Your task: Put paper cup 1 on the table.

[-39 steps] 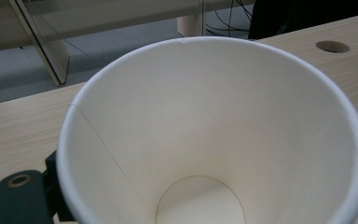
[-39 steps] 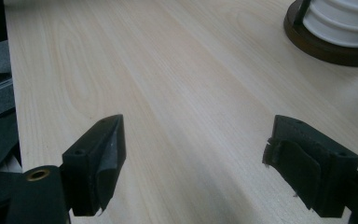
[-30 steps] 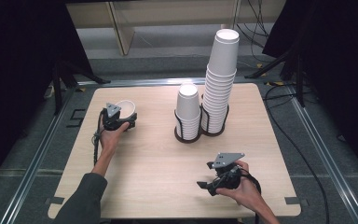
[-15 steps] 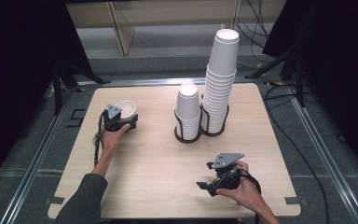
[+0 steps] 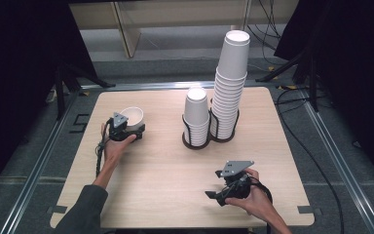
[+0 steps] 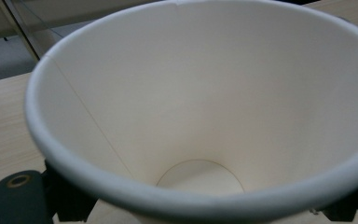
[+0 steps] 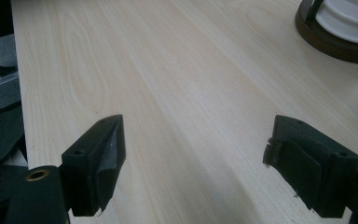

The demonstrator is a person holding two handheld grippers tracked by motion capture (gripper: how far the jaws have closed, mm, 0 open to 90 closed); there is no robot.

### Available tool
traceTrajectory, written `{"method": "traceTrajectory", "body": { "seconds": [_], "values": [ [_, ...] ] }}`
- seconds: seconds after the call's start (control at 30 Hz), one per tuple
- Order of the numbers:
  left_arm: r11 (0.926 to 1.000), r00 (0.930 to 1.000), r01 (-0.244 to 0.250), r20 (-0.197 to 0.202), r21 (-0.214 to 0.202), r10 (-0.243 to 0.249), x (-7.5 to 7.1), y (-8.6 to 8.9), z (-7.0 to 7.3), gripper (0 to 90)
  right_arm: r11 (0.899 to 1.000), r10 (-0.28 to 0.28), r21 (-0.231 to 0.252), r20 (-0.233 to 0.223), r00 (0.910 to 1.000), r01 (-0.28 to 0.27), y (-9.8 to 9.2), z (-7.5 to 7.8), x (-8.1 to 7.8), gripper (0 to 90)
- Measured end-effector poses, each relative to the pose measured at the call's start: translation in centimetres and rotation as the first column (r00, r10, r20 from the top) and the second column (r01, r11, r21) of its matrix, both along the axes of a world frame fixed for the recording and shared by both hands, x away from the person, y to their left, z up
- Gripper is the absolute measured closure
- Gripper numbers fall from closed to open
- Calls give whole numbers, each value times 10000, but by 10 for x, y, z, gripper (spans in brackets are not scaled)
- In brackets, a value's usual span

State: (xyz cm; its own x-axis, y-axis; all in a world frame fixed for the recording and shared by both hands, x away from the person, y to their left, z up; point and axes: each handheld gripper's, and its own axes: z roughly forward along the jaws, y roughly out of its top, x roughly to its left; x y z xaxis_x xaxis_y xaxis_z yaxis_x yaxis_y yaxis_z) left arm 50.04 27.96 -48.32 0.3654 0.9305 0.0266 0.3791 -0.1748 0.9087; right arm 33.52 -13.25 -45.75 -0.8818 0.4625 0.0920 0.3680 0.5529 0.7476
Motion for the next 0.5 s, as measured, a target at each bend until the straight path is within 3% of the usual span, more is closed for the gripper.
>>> {"method": "traceTrajectory", "body": {
  "seconds": [0.5],
  "values": [
    [9994,9993,266,-275,237,-259,-7,8,-10,143,9999,159,-52,134,9998,-158,0,0,1,196]
  ]
}}
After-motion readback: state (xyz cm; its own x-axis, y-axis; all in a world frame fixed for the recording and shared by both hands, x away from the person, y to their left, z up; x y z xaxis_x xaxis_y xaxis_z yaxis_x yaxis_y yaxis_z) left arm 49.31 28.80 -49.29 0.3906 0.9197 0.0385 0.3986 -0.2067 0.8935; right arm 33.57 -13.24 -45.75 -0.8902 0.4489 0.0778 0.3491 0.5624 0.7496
